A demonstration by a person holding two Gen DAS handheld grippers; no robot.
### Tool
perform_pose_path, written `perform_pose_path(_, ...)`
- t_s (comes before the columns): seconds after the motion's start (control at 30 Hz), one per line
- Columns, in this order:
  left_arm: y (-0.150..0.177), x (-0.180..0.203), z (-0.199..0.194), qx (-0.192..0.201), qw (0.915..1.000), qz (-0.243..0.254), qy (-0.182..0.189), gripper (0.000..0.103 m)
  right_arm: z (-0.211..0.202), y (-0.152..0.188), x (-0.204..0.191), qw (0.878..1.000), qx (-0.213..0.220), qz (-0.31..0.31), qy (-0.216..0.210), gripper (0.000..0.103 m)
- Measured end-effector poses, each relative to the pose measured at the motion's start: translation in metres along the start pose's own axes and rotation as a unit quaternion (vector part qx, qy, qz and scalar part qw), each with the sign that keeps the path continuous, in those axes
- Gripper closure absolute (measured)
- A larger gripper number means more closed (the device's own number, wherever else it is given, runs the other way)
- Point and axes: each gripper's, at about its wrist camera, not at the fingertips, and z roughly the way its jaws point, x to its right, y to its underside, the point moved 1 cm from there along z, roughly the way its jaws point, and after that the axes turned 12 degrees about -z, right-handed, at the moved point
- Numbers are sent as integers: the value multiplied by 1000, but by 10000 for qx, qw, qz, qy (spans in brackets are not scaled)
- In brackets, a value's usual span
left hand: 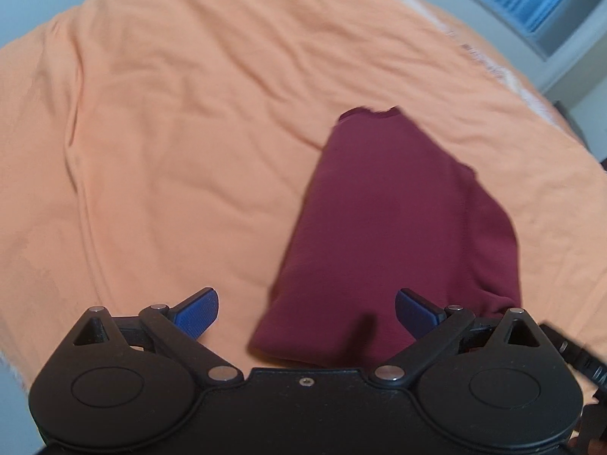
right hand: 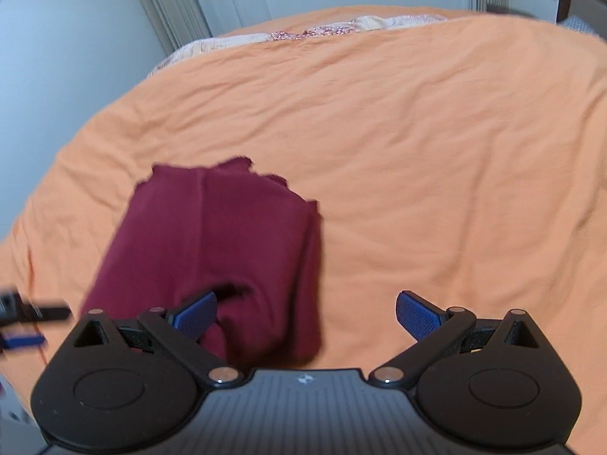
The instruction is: Fold small clothes
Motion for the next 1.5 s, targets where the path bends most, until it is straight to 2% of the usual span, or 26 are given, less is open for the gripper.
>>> perform_pose_path(0.1,1,-3,5,-135,9999,-29,-88,3,21,-8,-2,9994,-202,262,38,0)
perform_pose_path(0.27,7,1,8,-268,9993,149,-191,2,38,-4,-14,9988,-379,318,44,2)
perform_pose_path(0.33,9,2,9,-307,9991,227,-198,2,39,-2,-19,9990,-360,284,-6,13)
perform_pose_path(0.47,10,4,9,-361,9984,375,-233,2,34,-2,-20,9988,-216,430,-111,28)
perform_pose_path(0.53,10,5,9,-385,9981,415,-226,2,33,-3,-18,9984,-185,502,-162,48)
perform_pose_path(0.57,10,6,9,-392,9980,432,-224,2,33,-4,-16,9983,-197,534,-156,52)
perform_pose_path(0.63,10,7,10,-401,9979,468,-219,2,32,-3,-15,9982,-213,552,-103,70)
perform_pose_path(0.67,10,8,10,-402,9978,485,-213,2,32,-3,-15,9983,-208,533,-103,73)
perform_pose_path(0.7,11,9,10,-401,9977,499,-207,2,31,-2,-15,9985,-202,504,-94,80)
perform_pose_path(0.83,13,10,10,-401,9977,519,-184,2,24,-3,-17,9997,-70,230,10,95)
perform_pose_path(0.9,14,11,8,-385,9977,523,-166,2,17,-5,-20,9997,104,-17,204,95)
perform_pose_path(1.0,15,9,8,-367,9977,543,-146,2,9,-9,-18,9988,280,-164,375,96)
perform_pose_path(1.17,20,4,15,-477,9970,573,-227,2,19,-4,-15,9991,-96,-105,397,92)
perform_pose_path(1.23,23,2,18,-538,9963,603,-284,2,17,0,-15,9990,-104,-4,445,73)
perform_pose_path(1.27,25,1,19,-573,9960,617,-310,2,13,1,-16,9988,-65,10,486,70)
perform_pose_path(1.3,26,0,20,-599,9957,629,-325,2,10,1,-17,9988,-14,-1,489,62)
perform_pose_path(1.43,32,-2,23,-686,9948,644,-385,2,-2,-2,-26,9991,280,-7,307,26)
perform_pose_path(1.5,33,-3,23,-705,9946,645,-416,2,-1,-4,-30,9995,291,14,151,15)
